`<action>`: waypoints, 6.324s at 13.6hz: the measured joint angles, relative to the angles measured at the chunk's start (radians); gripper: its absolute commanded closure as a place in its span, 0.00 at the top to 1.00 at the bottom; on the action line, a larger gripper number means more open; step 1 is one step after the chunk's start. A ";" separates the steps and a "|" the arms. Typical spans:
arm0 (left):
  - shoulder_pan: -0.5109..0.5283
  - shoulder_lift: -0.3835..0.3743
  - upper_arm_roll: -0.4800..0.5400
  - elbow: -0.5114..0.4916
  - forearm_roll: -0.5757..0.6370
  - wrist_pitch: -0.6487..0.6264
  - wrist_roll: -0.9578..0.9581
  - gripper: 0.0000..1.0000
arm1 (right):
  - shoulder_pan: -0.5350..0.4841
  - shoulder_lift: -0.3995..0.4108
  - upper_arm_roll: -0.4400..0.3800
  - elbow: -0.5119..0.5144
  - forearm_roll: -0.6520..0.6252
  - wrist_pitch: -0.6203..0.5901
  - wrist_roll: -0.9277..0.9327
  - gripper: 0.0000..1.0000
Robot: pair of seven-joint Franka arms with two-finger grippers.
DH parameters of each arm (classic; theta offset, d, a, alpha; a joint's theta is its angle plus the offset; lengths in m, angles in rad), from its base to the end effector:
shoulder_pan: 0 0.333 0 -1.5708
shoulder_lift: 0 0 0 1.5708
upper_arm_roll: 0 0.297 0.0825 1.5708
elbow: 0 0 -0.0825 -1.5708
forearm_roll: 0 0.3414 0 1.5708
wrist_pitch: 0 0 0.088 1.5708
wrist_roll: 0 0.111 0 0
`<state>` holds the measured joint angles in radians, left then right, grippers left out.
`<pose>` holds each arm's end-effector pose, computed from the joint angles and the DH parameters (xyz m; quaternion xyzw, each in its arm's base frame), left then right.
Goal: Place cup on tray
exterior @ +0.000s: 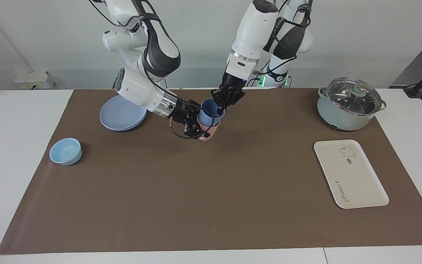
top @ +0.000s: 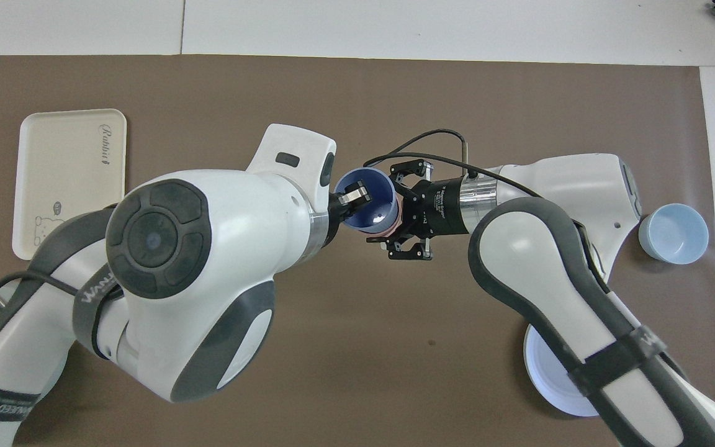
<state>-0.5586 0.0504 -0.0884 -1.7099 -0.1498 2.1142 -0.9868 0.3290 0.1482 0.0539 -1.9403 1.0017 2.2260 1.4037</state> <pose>0.4504 -0.3482 0.5692 0.9627 0.1928 0.0677 0.1773 0.5213 0.2400 0.4335 -0.6321 0.6589 0.2771 0.2992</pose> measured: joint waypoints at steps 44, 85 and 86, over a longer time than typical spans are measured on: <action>0.730 0.091 0.001 -0.014 0.112 -0.167 1.276 1.00 | -0.580 0.235 -0.029 -0.018 -0.086 -0.160 -0.565 0.99; 0.527 -0.125 0.024 0.038 0.127 -0.576 1.075 1.00 | -0.295 -0.138 -0.009 0.399 -1.050 -0.659 -1.224 1.00; 0.527 -0.126 0.024 0.038 0.127 -0.576 1.075 1.00 | -0.301 -0.138 -0.009 0.399 -1.050 -0.659 -1.224 1.00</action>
<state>-0.0313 -0.0752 -0.0649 -1.6717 -0.0231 1.5380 0.0881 0.0278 0.0101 0.0447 -1.5417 -0.0484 1.5675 0.1794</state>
